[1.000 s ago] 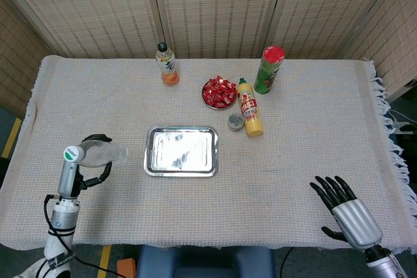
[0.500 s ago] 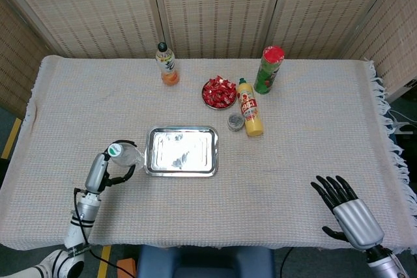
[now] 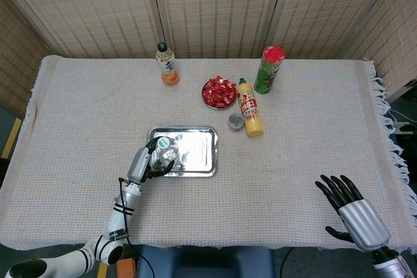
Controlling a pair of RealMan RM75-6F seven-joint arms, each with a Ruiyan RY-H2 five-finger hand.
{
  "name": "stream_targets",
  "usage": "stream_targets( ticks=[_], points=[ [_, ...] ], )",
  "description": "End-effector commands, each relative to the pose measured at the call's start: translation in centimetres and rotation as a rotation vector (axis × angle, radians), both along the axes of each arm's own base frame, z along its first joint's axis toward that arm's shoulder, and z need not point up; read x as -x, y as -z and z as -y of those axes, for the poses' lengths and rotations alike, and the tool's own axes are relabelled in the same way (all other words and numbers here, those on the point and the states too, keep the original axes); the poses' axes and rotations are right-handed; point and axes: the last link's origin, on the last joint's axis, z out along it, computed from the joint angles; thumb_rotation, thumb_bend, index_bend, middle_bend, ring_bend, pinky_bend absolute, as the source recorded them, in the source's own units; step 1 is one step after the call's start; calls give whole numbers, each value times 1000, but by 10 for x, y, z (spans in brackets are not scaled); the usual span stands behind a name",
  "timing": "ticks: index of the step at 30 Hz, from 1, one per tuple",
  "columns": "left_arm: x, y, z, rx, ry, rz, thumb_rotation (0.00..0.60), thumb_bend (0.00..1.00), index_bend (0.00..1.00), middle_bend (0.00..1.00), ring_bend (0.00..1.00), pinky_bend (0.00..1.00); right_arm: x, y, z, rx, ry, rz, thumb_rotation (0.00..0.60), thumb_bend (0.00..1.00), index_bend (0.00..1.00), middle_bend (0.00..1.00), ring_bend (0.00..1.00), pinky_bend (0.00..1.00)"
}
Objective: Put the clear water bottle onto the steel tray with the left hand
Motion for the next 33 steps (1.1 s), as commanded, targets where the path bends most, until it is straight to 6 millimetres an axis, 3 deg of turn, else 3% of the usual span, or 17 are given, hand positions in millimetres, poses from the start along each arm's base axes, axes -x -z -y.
stream_targets(
  ticks=[1,6,12,17,29,33],
  points=[
    [-10,15,-6,-16,7,-6,600,501,282,285,149,175,0,-3,-1,6,-3,6,600,8,0,0,0,0],
    [0,25,-5,-12,-7,-65,600,499,244,260,91,20,0,-5,-2,11,-9,13,600,8,0,0,0,0],
    [4,29,-8,26,-22,-62,600,460,1,25,0,0,0,-9,-5,19,-17,25,600,11,0,0,0,0],
    [8,22,-11,52,-45,-48,600,393,0,0,0,0,0,-9,-7,18,-23,24,600,13,0,0,0,0],
    [19,-3,-6,47,-29,-94,600,359,0,0,0,0,-1,-4,-7,14,-24,14,600,32,0,0,0,0],
    [45,-32,3,15,2,-246,600,360,0,0,0,0,-1,-2,-5,7,-20,5,600,32,0,0,0,0]
  ],
)
